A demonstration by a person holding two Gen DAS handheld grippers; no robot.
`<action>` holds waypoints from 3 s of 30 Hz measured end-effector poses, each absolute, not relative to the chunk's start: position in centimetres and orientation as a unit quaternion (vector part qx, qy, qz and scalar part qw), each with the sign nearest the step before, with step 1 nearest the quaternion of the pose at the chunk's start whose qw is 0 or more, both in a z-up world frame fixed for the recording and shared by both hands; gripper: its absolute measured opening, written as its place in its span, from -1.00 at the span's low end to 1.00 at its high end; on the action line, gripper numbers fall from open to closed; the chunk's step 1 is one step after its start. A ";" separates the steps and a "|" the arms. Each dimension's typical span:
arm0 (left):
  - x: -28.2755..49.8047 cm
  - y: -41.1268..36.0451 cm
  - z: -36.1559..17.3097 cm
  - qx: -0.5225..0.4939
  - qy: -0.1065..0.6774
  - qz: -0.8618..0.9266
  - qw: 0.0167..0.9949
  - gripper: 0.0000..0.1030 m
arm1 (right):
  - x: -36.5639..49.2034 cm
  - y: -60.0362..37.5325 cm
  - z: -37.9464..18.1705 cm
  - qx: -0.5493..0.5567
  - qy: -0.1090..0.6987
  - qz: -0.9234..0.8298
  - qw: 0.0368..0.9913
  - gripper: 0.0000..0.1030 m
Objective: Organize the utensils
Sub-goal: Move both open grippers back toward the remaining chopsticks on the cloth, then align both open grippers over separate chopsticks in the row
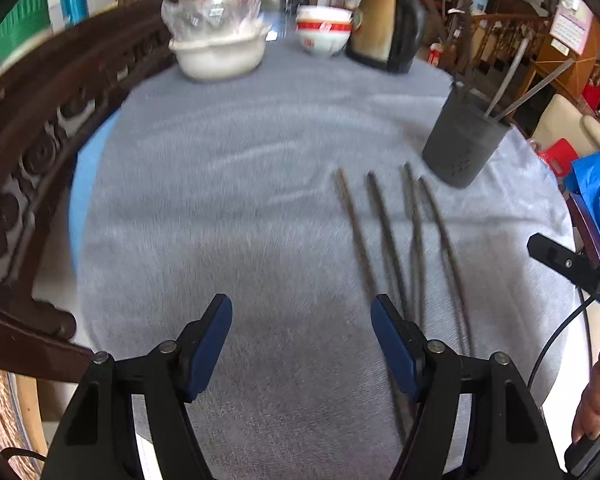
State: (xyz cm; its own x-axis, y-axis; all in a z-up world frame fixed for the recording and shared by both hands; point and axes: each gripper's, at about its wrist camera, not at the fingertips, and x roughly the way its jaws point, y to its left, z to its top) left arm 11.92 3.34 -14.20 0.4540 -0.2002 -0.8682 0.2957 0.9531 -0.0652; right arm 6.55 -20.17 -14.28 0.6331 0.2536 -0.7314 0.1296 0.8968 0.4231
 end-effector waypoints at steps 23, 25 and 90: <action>11.4 7.6 -13.4 0.076 0.452 -0.117 0.881 0.41 | 11.8 -16.6 -15.6 0.210 0.435 0.012 0.876 -0.43; 11.1 8.1 -13.1 0.082 0.447 -0.112 0.884 0.41 | 12.2 -16.0 -15.4 0.207 0.434 0.012 0.877 -0.43; 13.9 -1.2 -12.6 0.113 0.551 -0.011 0.827 0.41 | 3.5 -31.8 -15.6 0.305 0.390 0.071 0.866 -0.40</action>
